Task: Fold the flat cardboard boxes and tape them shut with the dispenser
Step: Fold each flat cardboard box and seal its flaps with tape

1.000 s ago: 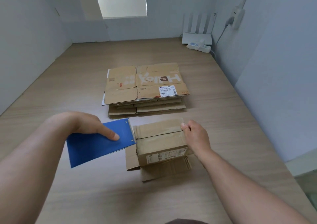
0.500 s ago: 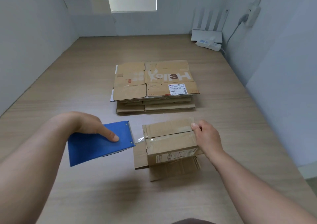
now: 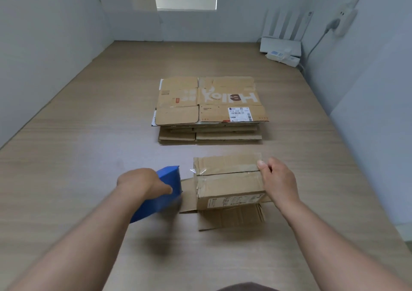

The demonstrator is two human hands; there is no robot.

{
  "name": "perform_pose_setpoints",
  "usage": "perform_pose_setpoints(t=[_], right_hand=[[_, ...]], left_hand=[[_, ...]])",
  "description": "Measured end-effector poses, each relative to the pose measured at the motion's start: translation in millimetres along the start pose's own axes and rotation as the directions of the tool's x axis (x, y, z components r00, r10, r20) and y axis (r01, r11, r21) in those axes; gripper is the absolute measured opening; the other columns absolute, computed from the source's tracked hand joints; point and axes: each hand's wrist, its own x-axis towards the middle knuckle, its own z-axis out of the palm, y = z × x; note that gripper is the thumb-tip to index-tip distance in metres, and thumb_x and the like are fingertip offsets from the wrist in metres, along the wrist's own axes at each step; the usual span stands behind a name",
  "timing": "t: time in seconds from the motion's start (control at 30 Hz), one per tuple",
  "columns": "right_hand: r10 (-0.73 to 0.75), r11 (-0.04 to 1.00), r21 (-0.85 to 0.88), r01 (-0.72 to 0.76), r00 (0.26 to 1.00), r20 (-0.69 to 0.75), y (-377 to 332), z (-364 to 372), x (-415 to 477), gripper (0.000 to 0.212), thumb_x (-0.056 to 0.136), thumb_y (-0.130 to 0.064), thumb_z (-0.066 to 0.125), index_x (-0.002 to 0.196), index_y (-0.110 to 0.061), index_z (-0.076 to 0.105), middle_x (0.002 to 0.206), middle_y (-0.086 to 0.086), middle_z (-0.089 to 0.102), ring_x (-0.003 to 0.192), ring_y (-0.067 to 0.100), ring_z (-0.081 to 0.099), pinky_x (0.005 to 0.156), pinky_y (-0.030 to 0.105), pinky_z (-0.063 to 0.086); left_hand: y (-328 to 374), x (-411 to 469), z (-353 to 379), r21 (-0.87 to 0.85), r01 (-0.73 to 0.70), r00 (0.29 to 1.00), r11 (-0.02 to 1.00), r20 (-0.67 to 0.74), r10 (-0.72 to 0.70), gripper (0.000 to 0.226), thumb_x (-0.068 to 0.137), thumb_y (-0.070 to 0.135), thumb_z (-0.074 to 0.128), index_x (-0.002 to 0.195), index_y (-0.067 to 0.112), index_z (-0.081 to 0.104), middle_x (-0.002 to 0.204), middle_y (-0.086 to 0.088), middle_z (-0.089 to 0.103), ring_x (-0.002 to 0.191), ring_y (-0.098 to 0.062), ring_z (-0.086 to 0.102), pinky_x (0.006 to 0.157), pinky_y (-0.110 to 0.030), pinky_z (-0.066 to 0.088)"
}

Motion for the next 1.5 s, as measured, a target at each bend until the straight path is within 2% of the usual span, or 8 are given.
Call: perform_pose_setpoints(t=[0.33,0.53,0.67,0.77,0.87,1.1,1.27,1.5], right_hand=[[0.007,0.999,-0.035,-0.007,1.0,0.007,0,3,3,0.042,0.098,-0.028,0.047,0.059,-0.02,0.033,0.07,0.002,0.045,0.069,0.025,0.042,0.05,0.031,0.02],[0.015,0.999,-0.038,-0.014,1.0,0.012,0,3,4,0.04,0.098,-0.028,0.046,0.061,-0.019,0.034,0.072,0.003,0.046,0.073,0.026,0.043,0.054,0.034,0.022],[0.025,0.998,-0.05,-0.024,0.999,0.021,-2,2,5,0.04,0.098,-0.03,0.046,0.061,-0.02,0.033,0.077,0.006,0.049,0.073,0.027,0.043,0.053,0.033,0.021],[0.029,0.998,-0.06,-0.027,0.999,0.024,-1,2,4,0.04,0.098,-0.03,0.045,0.061,-0.02,0.032,0.081,0.008,0.051,0.073,0.027,0.044,0.056,0.033,0.024],[0.029,0.997,-0.068,-0.026,0.999,0.038,-2,2,5,0.034,0.099,-0.031,0.043,0.067,-0.02,0.039,0.086,0.008,0.055,0.076,0.026,0.045,0.06,0.032,0.028],[-0.002,0.995,-0.099,0.008,0.998,0.056,0,2,5,0.029,0.1,-0.032,0.038,0.087,-0.012,0.055,0.098,0.009,0.059,0.084,0.026,0.049,0.063,0.032,0.032],[0.07,0.976,-0.213,-0.043,0.99,0.12,-18,-4,-3,0.058,0.095,-0.059,0.028,0.114,-0.011,0.053,0.12,0.011,0.055,0.11,0.031,0.051,0.08,0.037,0.04],[0.144,0.929,-0.357,-0.093,0.983,0.118,-38,5,-10,0.092,0.072,-0.081,0.048,0.125,-0.005,0.041,0.129,0.013,0.048,0.122,0.031,0.044,0.09,0.038,0.042]], left_hand=[[-40,12,54,-0.24,0.045,0.981,0.97,-0.173,-0.088,0.025,0.086,0.043,0.055,0.092,0.018,0.056,0.079,0.003,0.056,0.08,-0.018,0.058,0.062,-0.025,0.038],[-31,-3,68,-0.059,0.116,0.919,0.991,-0.373,-0.13,0.035,0.095,0.055,0.038,0.084,0.022,0.043,0.073,0.007,0.053,0.075,-0.018,0.054,0.082,-0.03,0.032],[-26,-6,68,-0.213,0.12,0.891,0.97,-0.408,-0.2,0.047,0.09,0.05,0.05,0.119,0.013,0.05,0.112,-0.004,0.061,0.105,-0.024,0.058,0.089,-0.035,0.04],[6,-27,56,-0.496,-0.196,0.765,0.846,-0.617,-0.185,0.055,0.095,0.025,0.052,0.141,-0.002,0.038,0.143,-0.018,0.044,0.13,-0.033,0.042,0.107,-0.04,0.03],[62,-54,48,-0.54,-0.437,0.795,0.719,-0.606,0.028,0.057,0.103,0.031,0.033,0.151,0.004,0.019,0.158,-0.009,0.022,0.146,-0.021,0.02,0.119,-0.032,0.013],[105,-51,59,-0.905,-0.238,0.966,0.352,-0.259,-0.013,0.045,0.101,0.047,0.023,0.124,0.016,0.045,0.121,-0.008,0.058,0.105,-0.021,0.055,0.089,-0.039,0.047],[114,-50,43,-0.794,-0.087,0.966,0.601,-0.215,-0.144,0.078,0.091,0.071,0.024,0.122,0.005,0.053,0.101,-0.009,0.059,0.092,-0.027,0.057,0.073,-0.033,0.044],[129,-52,52,-0.738,-0.012,0.904,0.675,-0.297,-0.308,0.067,0.09,0.066,0.039,0.118,0.006,0.05,0.111,-0.012,0.063,0.102,-0.033,0.059,0.072,-0.035,0.043]])
